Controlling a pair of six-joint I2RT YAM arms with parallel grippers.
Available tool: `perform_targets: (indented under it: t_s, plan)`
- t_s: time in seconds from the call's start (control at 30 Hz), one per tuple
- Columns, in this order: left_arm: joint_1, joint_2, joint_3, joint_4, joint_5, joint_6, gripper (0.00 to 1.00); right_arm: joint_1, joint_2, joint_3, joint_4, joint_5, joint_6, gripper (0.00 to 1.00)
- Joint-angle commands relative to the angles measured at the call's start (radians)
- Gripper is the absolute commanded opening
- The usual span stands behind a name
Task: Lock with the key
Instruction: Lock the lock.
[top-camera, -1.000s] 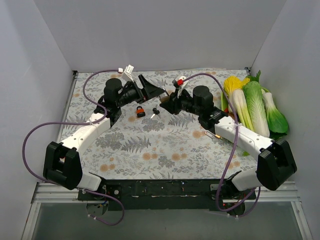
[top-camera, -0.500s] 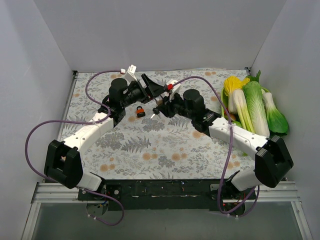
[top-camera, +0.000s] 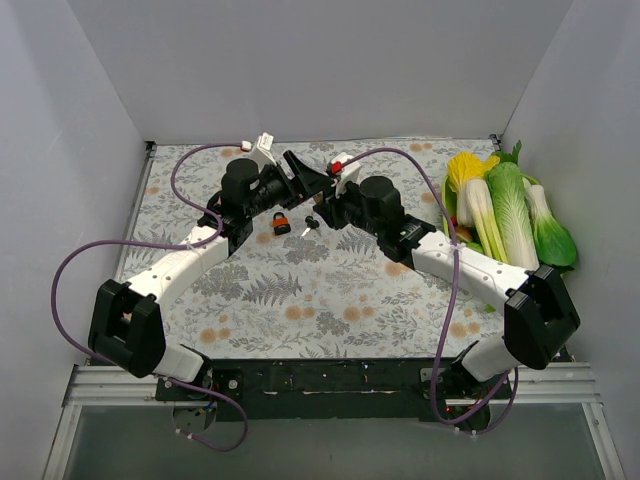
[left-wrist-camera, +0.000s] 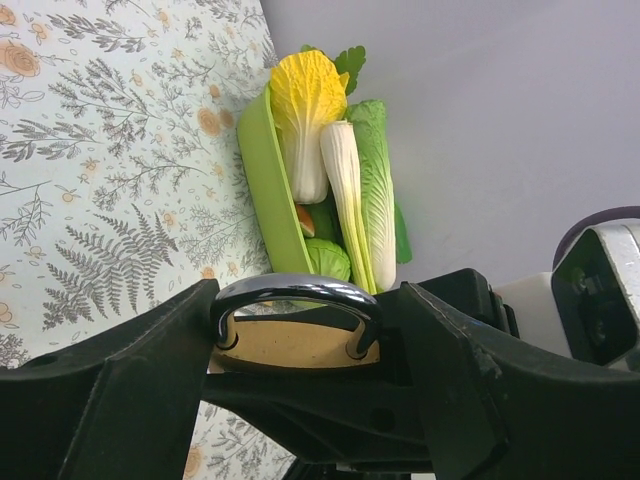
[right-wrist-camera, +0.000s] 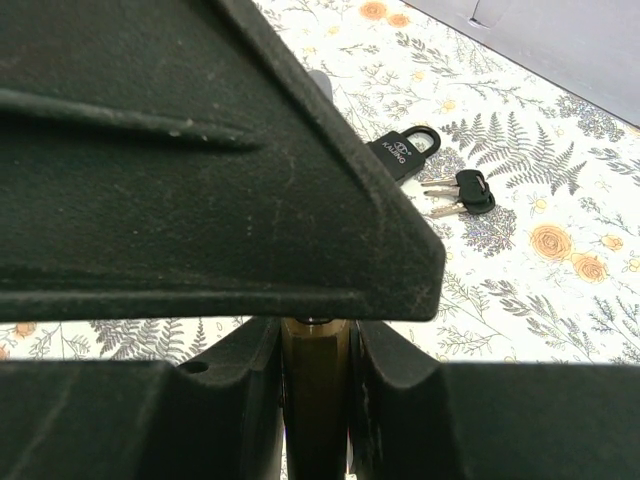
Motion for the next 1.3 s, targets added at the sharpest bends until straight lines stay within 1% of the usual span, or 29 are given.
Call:
perform_targets:
  t_s: [0.0,0.07,0.13,0.17,0.2,0.27,0.3,0.37,0.4,0.43,0.47,0.5,0.53,0.6,0.63,0.67,0.7,0.73,0.87,0.9,0.97,1.0,1.03,1.1,1.17,1.27]
  plan:
    - [-0.017,-0.024,-0.009,-0.012,0.0,0.008,0.71,0.012,-0.013,0.092,0.119,0.052,0.008,0.01]
    - [-0.018,-0.018,-0.01,-0.012,0.001,0.01,0.7,0.015,-0.013,0.092,0.121,0.044,0.008,0.01]
    - [-0.02,-0.016,-0.012,-0.009,0.007,0.011,0.66,0.017,-0.015,0.086,0.127,0.03,0.008,0.01]
    - [-0.02,-0.013,-0.013,-0.007,0.012,0.011,0.62,0.018,-0.016,0.086,0.127,0.03,0.007,0.01]
    - [-0.02,-0.013,-0.013,-0.01,0.014,0.014,0.54,0.018,-0.015,0.085,0.127,0.03,0.008,0.01]
    - [-0.02,-0.014,-0.016,-0.018,0.012,0.017,0.46,0.021,-0.015,0.086,0.13,0.03,0.01,0.01]
    - [-0.02,-0.015,-0.016,-0.019,0.014,0.022,0.29,0.021,-0.016,0.086,0.132,0.03,0.008,0.01]
    - [-0.018,-0.022,-0.013,-0.022,0.011,0.028,0.12,0.02,-0.015,0.086,0.124,0.032,0.007,0.01]
    - [-0.018,-0.022,-0.012,-0.027,0.009,0.033,0.02,0.02,-0.016,0.085,0.124,0.03,0.005,0.08]
    - [-0.015,-0.025,-0.009,-0.028,0.011,0.037,0.0,0.02,-0.021,0.083,0.117,0.03,0.007,0.15]
    - [-0.003,-0.027,-0.009,-0.028,0.02,0.037,0.0,0.018,-0.024,0.083,0.094,0.03,0.007,0.21]
    - [0.006,-0.03,-0.006,-0.022,0.029,0.034,0.0,0.017,-0.027,0.083,0.078,0.03,0.005,0.36]
    - [0.014,-0.031,0.0,-0.024,0.046,0.034,0.0,0.009,-0.038,0.083,0.06,-0.003,0.007,0.42]
    - [0.048,-0.033,0.007,-0.027,0.063,0.034,0.0,-0.005,-0.047,0.085,-0.004,-0.049,0.016,0.51]
    - [0.059,-0.033,0.01,-0.024,0.079,0.034,0.0,-0.028,-0.057,0.086,-0.034,-0.071,0.022,0.58]
    - [0.078,-0.034,0.011,-0.019,0.105,0.033,0.0,-0.04,-0.062,0.086,-0.06,-0.094,0.023,0.62]
    - [0.086,-0.034,0.011,-0.019,0.118,0.034,0.0,-0.054,-0.073,0.086,-0.102,-0.156,0.02,0.69]
    - [0.091,-0.036,0.013,-0.018,0.132,0.036,0.0,-0.08,-0.081,0.082,-0.121,-0.186,0.016,0.71]
    - [0.102,-0.053,-0.003,-0.019,0.169,0.045,0.0,-0.135,-0.107,0.065,-0.189,-0.353,-0.025,0.7]
    - [0.103,-0.056,-0.006,-0.022,0.167,0.048,0.0,-0.143,-0.108,0.065,-0.204,-0.403,-0.032,0.68]
    - [0.103,-0.064,-0.012,-0.03,0.164,0.048,0.0,-0.149,-0.105,0.068,-0.224,-0.434,-0.055,0.64]
    - [0.103,-0.065,-0.012,-0.031,0.161,0.045,0.0,-0.149,-0.099,0.069,-0.251,-0.45,-0.055,0.54]
    - [0.103,-0.065,-0.012,-0.031,0.161,0.042,0.0,-0.151,-0.096,0.069,-0.252,-0.454,-0.055,0.51]
    - [0.103,-0.062,-0.013,-0.028,0.162,0.028,0.0,-0.149,-0.082,0.069,-0.255,-0.457,-0.055,0.49]
    - [0.106,-0.057,-0.012,-0.024,0.162,0.008,0.0,-0.148,-0.076,0.071,-0.249,-0.457,-0.053,0.5]
    - [0.108,-0.051,-0.009,-0.024,0.158,-0.006,0.0,-0.146,-0.073,0.068,-0.247,-0.448,-0.055,0.57]
